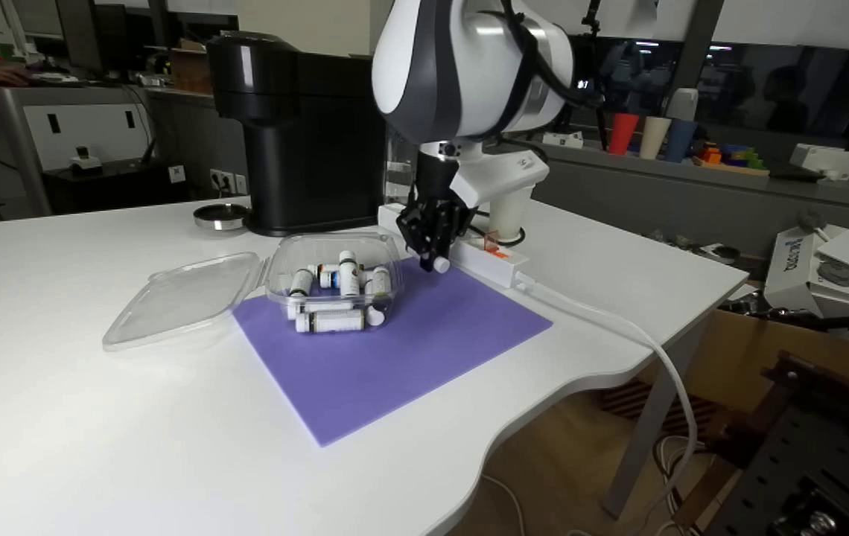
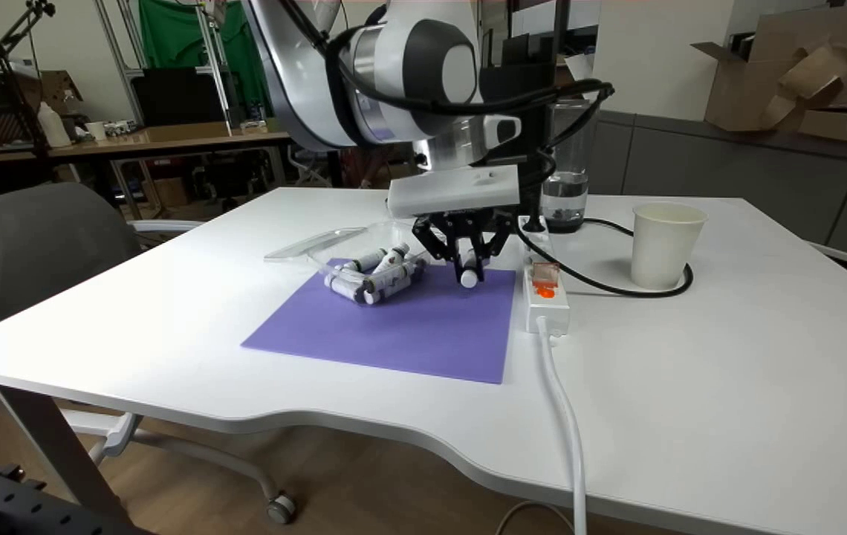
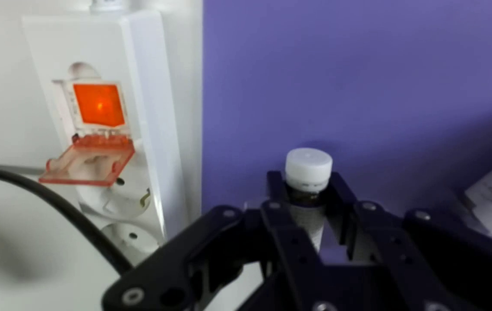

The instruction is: Put the bottles inside the box

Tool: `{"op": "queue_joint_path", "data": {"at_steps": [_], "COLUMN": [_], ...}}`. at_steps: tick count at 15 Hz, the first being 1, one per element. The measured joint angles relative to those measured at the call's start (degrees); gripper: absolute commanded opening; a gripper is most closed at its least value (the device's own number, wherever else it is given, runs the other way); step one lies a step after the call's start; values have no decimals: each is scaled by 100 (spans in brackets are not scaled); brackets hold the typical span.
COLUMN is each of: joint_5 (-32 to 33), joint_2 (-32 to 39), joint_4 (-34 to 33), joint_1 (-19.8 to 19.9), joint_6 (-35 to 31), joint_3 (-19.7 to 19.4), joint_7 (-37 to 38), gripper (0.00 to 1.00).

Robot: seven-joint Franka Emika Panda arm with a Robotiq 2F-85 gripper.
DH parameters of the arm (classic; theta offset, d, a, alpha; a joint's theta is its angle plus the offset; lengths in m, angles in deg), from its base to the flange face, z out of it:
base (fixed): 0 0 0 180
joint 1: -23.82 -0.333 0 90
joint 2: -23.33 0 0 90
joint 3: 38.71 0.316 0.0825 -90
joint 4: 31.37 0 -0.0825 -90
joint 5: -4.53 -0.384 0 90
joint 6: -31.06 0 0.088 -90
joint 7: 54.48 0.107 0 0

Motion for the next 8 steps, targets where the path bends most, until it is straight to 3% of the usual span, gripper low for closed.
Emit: {"op": "queue_joint_path", "data": {"at_steps": [5,8], "joint_5": [3,0], "joint_2": [-534,-840], "joint_4": [182,279], "joint_1": [-176,-296], "joint_6": [-11,369], "joint_3": [30,122], "joint_7": [10,32], "gripper": [7,7]}}
